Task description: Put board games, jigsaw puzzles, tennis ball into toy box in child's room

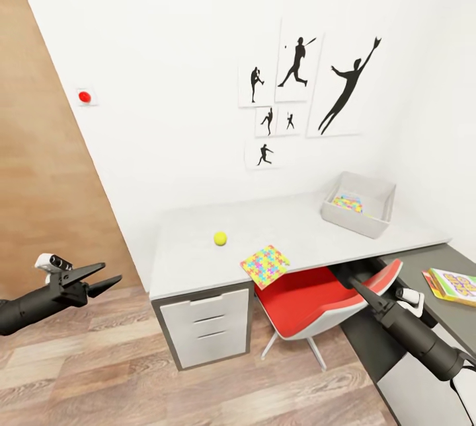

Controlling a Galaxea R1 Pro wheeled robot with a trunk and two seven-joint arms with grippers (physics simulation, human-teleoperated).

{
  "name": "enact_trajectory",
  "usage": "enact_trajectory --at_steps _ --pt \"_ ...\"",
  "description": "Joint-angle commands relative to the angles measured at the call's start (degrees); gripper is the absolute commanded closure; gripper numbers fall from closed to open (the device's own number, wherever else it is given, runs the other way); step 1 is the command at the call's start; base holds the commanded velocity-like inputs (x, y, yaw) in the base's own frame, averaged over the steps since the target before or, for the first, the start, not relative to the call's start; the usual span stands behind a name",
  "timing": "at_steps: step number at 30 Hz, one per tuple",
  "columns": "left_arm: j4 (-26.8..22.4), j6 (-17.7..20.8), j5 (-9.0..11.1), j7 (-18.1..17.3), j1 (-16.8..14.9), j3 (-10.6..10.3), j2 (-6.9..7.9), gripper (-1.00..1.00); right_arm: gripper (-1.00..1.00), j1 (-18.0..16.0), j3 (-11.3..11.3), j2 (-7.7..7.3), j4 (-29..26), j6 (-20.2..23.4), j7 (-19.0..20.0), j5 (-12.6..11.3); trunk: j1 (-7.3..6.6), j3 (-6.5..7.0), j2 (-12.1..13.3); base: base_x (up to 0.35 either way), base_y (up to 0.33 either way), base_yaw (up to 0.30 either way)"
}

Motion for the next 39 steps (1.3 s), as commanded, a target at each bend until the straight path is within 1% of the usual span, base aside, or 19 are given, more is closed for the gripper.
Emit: enact_trajectory --at_steps 1,29,35,37,39 --pt "0.0 0.2 0.0 -0.1 -0.1 -0.1 -0.07 -1.0 -1.0 0.0 0.0 -0.01 0.0 0.4 0.0 -0.3 0.04 -0.02 -0.1 0.0 0.0 0.0" --pt "0.0 0.2 0.0 0.0 -0.1 -0.2 -0.31 -1.0 -1.0 0.0 -0.3 -0.07 0.0 0.4 -0.1 -0.3 0.04 2.63 -0.1 0.0 0.0 0.001" --pt "0.0 0.2 0.0 0.1 -0.1 -0.2 -0.31 -1.0 -1.0 0.0 -0.3 -0.02 0.0 0.4 0.0 -0.3 0.04 2.78 -0.1 0.0 0.0 0.006" --pt "0.0 0.2 -0.4 0.1 -0.1 -0.2 -0.31 -1.0 -1.0 0.0 -0.3 -0.01 0.0 0.4 0.0 -0.3 0.04 2.79 -0.1 0.0 0.0 0.001" --pt "0.0 0.2 -1.5 0.0 -0.1 -0.2 -0.31 -1.0 -1.0 0.0 -0.4 -0.01 0.0 0.4 -0.1 -0.3 0.04 2.79 -0.1 0.0 0.0 0.0"
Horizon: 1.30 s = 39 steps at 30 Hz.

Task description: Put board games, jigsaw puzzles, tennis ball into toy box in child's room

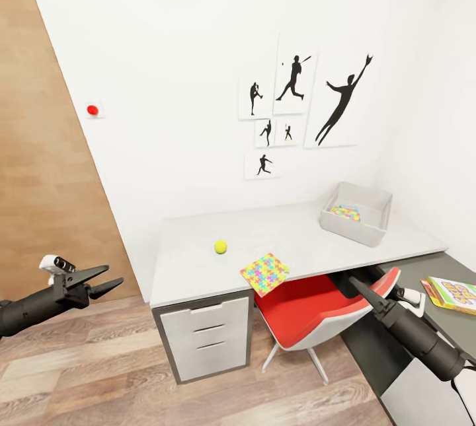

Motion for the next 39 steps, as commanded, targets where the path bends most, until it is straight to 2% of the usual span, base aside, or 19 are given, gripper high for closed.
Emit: enact_trajectory --at_steps 1,5,9,17,18,23,25,28,29,36,39 --pt "0.0 0.2 -0.3 -0.1 -0.1 0.0 0.02 -1.0 -1.0 -0.1 0.0 -0.01 0.0 0.4 0.0 -0.4 0.04 -0.13 -0.1 0.0 0.0 0.0" --pt "0.0 0.2 -1.9 -0.2 -0.1 0.1 -0.63 -1.0 -1.0 -0.1 0.0 -0.01 0.0 0.4 -0.2 -0.4 0.04 -0.13 -0.1 0.0 0.0 0.0" --pt "0.0 0.2 -2.2 -0.2 -0.1 0.1 -1.27 -1.0 -1.0 -0.1 0.0 -0.01 0.0 0.4 -0.2 -0.4 0.04 -0.13 -0.1 0.0 -0.014 0.0" --pt "0.0 0.2 -2.3 -0.1 -0.1 0.1 -1.52 -1.0 -1.0 -0.1 0.0 -0.01 0.0 0.4 -0.1 -0.4 0.04 -0.13 -0.1 0.0 -0.113 0.0" --pt "-0.4 0.2 -2.6 0.0 -0.1 0.1 -2.01 -1.0 -1.0 -0.1 0.0 -0.05 0.0 0.4 -0.1 -0.4 0.04 -0.13 -0.1 0.051 -0.172 0.0" --pt "-0.9 0.2 -3.4 0.3 -0.1 0.1 -2.37 -1.0 -1.0 -0.1 0.0 -0.02 0.0 0.4 -0.1 -0.4 0.04 -0.12 -0.1 0.086 -0.097 -0.003" --pt "-1.1 0.3 -5.4 2.1 -0.2 0.0 -2.68 -1.0 -1.0 -0.1 0.0 -0.01 0.0 0.4 -0.1 -0.4 0.04 -0.06 -0.1 0.101 -0.06 -0.098" --pt "-1.1 0.4 -7.6 6.4 -0.5 0.2 -4.35 -1.0 -1.0 -0.1 0.0 -0.01 0.0 0.4 -0.1 -0.4 0.04 0.1 -0.1 0.099 -0.069 -0.177" --pt "-1.1 0.4 -7.7 7.2 -0.6 0.2 -4.69 -1.0 -1.0 -0.1 0.0 -0.01 0.0 0.4 -0.1 -0.4 0.04 0.15 -0.1 0.078 -0.059 -0.199" --pt "-1.2 0.8 -8.3 18.8 -1.0 0.2 -8.51 -1.0 -1.0 -0.1 -0.1 -0.08 0.0 0.4 -0.1 -0.4 0.04 0.59 -0.1 0.019 -0.014 -0.214" --pt "-1.2 1.1 -8.3 21.9 -1.0 0.2 -9.65 -1.0 -1.0 -0.1 -0.1 -0.09 0.0 0.4 -0.1 -0.4 0.04 0.79 -0.1 0.002 -0.001 -0.218"
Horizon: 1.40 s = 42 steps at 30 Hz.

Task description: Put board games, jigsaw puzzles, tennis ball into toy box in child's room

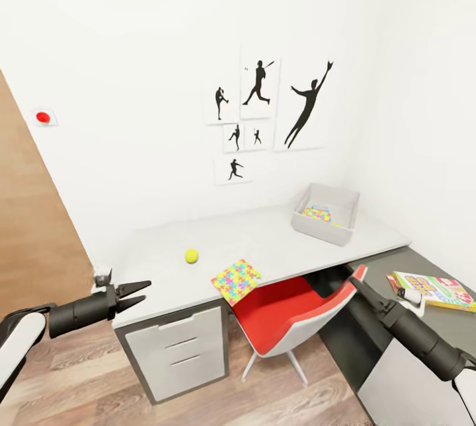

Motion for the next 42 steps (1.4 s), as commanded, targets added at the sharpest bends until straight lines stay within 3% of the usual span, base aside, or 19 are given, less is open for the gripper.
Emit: enact_trajectory --at_steps 1,13,22,42 --pt "0.0 0.3 -0.1 0.2 -0.1 0.1 -0.15 -1.0 -1.0 -0.1 0.0 -0.01 0.0 0.4 0.0 -0.3 0.04 -0.06 -0.1 0.001 -0.001 -0.219" --pt "0.0 0.5 -0.2 2.1 -0.1 -0.1 -1.37 -1.0 -1.0 -0.1 -0.1 -0.01 0.0 0.4 -0.1 -0.3 0.04 0.7 -0.1 0.0 0.0 -0.215" --pt "0.0 0.2 -0.2 2.4 -0.1 -0.1 -1.85 -1.0 -1.0 -0.1 0.0 0.06 0.0 0.3 -0.1 -0.3 0.04 0.8 -0.1 0.005 -0.006 -0.038" --pt "0.0 0.0 -0.3 3.8 -0.1 -0.1 -1.91 -1.0 -1.0 -0.1 0.0 0.08 0.0 0.3 -0.1 -0.3 0.04 0.8 -0.1 0.049 -0.198 0.0"
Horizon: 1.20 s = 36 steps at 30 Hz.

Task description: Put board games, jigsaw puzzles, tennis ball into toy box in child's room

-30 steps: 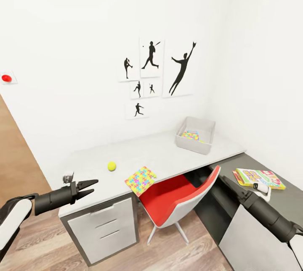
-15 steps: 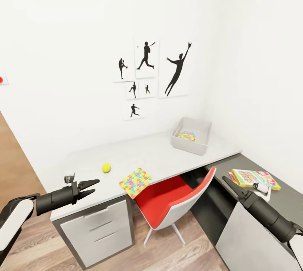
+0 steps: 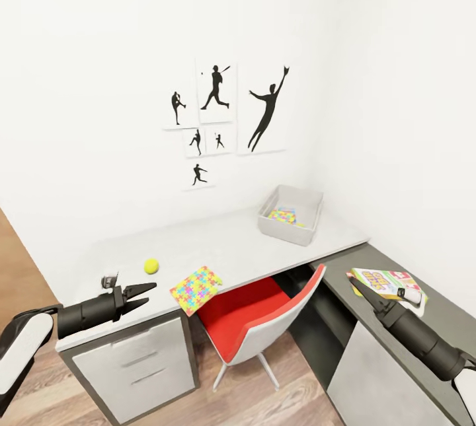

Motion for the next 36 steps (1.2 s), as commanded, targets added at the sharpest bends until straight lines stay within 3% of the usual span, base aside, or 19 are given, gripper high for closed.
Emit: enact_trajectory --at_steps 1,3,7,10,23,30,36 --pt "0.0 0.4 -0.1 1.0 -0.1 0.1 -0.08 -1.0 -1.0 -0.1 0.0 -0.01 0.0 0.4 0.0 -0.4 0.04 -0.13 -0.1 0.001 -0.171 0.0" --pt "0.0 0.5 -0.1 3.6 -0.1 0.1 -0.51 -1.0 -1.0 -0.1 0.0 -0.01 0.0 0.4 0.0 -0.4 0.04 -0.13 -0.1 0.0 -0.119 0.0" --pt "-0.3 0.9 0.0 11.3 -0.1 0.1 -3.19 -1.0 -1.0 -0.1 -0.1 -0.05 0.0 0.4 0.0 -0.4 0.04 -0.13 -0.1 0.0 -0.039 0.0" --pt "-1.2 1.7 0.1 14.7 -0.1 0.1 -4.36 -1.0 -1.0 -0.1 -0.2 -0.09 0.0 0.4 0.0 -0.4 0.04 -0.13 -0.1 0.0 -0.008 0.0" --pt "-2.3 2.1 0.3 16.9 -0.1 0.1 -4.9 -1.0 -1.0 -0.1 -0.6 -0.35 0.0 0.5 -0.1 -0.4 0.04 -0.13 -0.1 0.0 -0.001 0.0" --pt "-2.6 1.9 0.8 26.0 -0.1 0.2 -5.22 -1.0 -1.0 -0.1 -0.7 -0.43 0.0 0.5 -0.1 -0.4 0.91 -0.85 -1.7 0.0 0.0 0.0" --pt "-2.6 1.9 0.9 28.1 -0.1 0.3 -6.48 -1.0 -1.0 -0.1 -0.7 -0.45 0.0 0.5 -0.2 -0.4 2.23 -1.93 -4.1 0.0 0.0 0.0"
